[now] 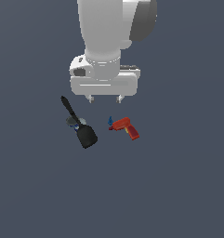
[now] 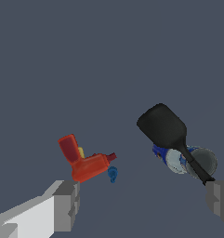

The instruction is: Pick up a designated object from a clutter of objects.

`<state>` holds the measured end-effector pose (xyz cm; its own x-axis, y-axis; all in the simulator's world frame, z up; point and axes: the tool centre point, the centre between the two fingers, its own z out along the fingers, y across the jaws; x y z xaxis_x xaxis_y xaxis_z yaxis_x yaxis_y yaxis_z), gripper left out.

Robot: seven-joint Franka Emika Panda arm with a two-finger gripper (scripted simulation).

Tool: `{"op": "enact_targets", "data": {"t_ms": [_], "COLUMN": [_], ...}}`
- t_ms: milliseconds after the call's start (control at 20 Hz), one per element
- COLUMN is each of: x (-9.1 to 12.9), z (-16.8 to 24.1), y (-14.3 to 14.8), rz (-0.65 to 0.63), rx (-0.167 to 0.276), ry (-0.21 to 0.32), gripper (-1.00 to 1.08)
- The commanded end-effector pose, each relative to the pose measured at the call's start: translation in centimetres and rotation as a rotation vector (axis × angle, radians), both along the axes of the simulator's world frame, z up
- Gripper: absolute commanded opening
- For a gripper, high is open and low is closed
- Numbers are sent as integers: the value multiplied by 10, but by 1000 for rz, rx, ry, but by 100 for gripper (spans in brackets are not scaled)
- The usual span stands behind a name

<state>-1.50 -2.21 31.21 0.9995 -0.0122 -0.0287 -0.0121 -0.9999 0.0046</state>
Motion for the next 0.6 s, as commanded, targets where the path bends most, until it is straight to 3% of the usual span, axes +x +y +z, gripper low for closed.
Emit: {"op": "enact_targets", "data": {"t_ms": [0,550], "x": [-1,-1], "z": [0,-6], "y": [-4,-11], "rz": [1,20], "rx": [1,4], "ry": [6,5], "gripper": [100,100]}}
